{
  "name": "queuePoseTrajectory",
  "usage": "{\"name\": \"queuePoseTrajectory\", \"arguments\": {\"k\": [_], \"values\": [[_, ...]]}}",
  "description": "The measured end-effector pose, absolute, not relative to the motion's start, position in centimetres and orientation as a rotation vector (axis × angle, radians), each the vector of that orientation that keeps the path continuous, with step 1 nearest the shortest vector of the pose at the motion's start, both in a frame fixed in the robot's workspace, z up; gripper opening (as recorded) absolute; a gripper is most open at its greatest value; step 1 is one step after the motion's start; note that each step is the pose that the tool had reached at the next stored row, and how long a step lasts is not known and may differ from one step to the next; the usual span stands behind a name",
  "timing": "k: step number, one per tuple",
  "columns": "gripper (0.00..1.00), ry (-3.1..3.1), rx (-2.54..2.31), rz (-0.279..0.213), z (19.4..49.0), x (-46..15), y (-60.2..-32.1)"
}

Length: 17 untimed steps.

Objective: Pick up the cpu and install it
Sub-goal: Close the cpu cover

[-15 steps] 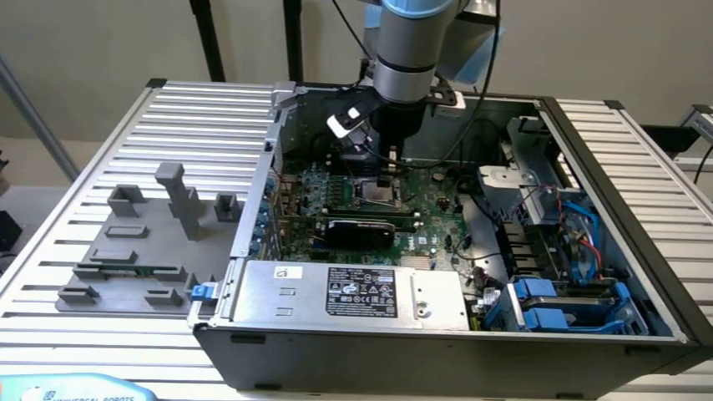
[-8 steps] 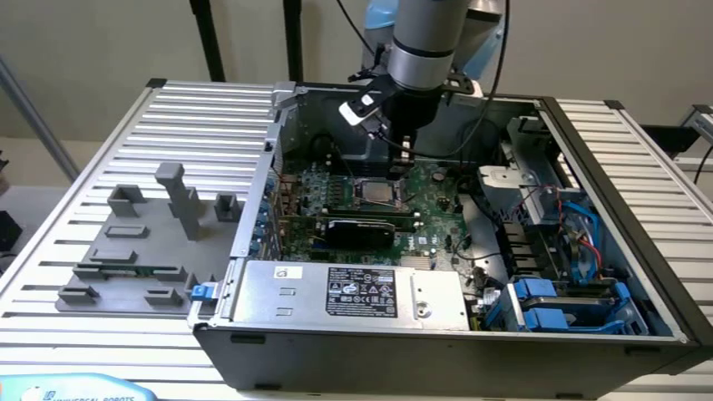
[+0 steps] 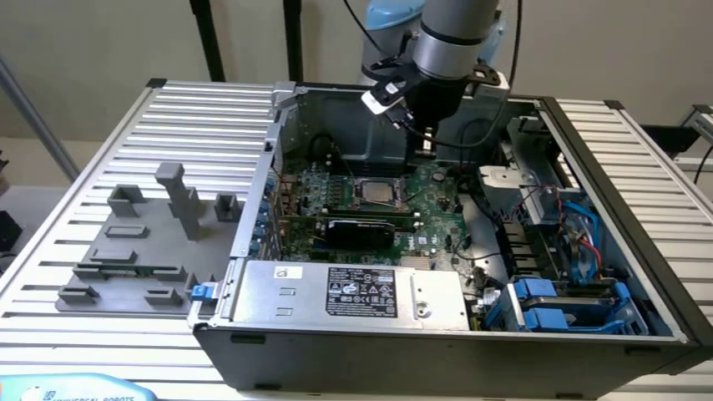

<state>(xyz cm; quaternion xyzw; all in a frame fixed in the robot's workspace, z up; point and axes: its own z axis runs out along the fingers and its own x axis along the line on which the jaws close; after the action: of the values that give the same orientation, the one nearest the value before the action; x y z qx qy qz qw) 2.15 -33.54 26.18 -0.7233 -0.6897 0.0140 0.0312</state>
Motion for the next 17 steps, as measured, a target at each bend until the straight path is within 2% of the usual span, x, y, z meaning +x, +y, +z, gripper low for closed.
{"name": "queuePoseTrajectory", "arguments": {"k": [11,17], "values": [[0.11,-2.114,-2.217,0.051,26.6,6.8,-33.7],[0.11,-2.114,-2.216,0.05,25.6,7.1,-33.7]]}}
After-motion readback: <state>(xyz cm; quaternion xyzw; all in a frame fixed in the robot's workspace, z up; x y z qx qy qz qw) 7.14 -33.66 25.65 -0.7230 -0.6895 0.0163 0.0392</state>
